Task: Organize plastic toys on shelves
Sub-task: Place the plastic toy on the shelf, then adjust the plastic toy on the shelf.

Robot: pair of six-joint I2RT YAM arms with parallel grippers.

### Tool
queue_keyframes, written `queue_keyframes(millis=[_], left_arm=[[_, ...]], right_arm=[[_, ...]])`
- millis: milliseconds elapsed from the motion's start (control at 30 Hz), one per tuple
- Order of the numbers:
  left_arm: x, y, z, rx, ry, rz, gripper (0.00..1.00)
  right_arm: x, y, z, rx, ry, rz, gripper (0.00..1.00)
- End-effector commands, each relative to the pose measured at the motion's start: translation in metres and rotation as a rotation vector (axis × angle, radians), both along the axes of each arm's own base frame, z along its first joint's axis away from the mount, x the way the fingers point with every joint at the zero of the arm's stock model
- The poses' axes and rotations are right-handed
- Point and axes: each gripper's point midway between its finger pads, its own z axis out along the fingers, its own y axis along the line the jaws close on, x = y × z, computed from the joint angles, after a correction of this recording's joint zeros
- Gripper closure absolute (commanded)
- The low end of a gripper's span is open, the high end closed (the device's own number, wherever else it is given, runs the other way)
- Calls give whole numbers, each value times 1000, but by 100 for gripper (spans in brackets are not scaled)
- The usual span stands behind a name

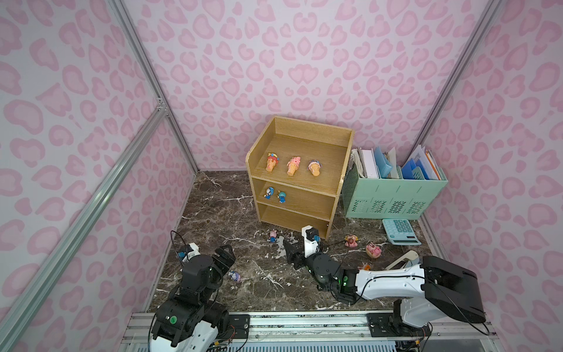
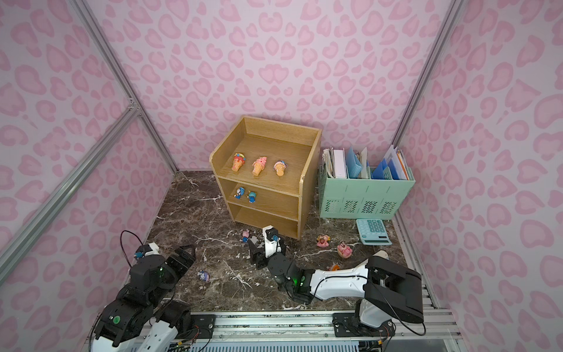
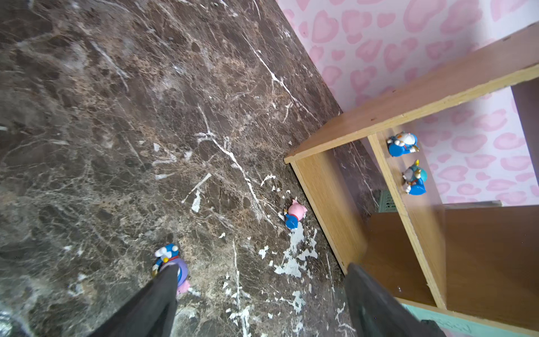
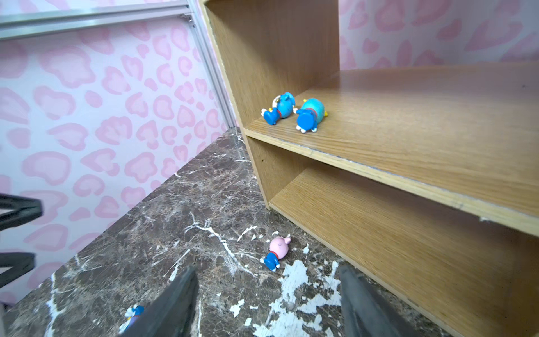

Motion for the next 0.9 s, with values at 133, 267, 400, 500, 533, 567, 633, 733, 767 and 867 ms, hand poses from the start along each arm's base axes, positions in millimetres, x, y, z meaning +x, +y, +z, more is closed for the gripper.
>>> queue_keyframes(millis=[133,267,400,500,533,567,633,733,767,867], left_arm=[[21,-56,34,-18,-237,-335,13],[35,-76,41,-128,-272,-385,14],[57,-106,49,-339,-289,-448,17],[72,-114,55,-412,-302,-443,22],[76,-114,58,-415,-313,-435,25],[79,-113,62,-413,-327,-429,26],[86,-110,71,-394,-349,-409,31],[93,-108,81,-360,-356,-393,40],[96,-107,79,-350,-337,-384,40],[99,-105,74,-315,-292,-372,40]], right_arm=[[-5,-22,34,143,-121,127,29],[-8,-25,38,97,-178,165,35],[-14,-26,40,5,-260,164,35],[-13,-37,39,-18,-285,135,36],[-12,-41,38,-19,-287,128,36],[-11,-45,37,-18,-287,127,36],[-10,-51,36,-19,-294,120,37],[-7,-55,37,-19,-304,124,41],[-6,-53,39,-22,-315,128,42],[-2,-38,47,-71,-371,146,44]])
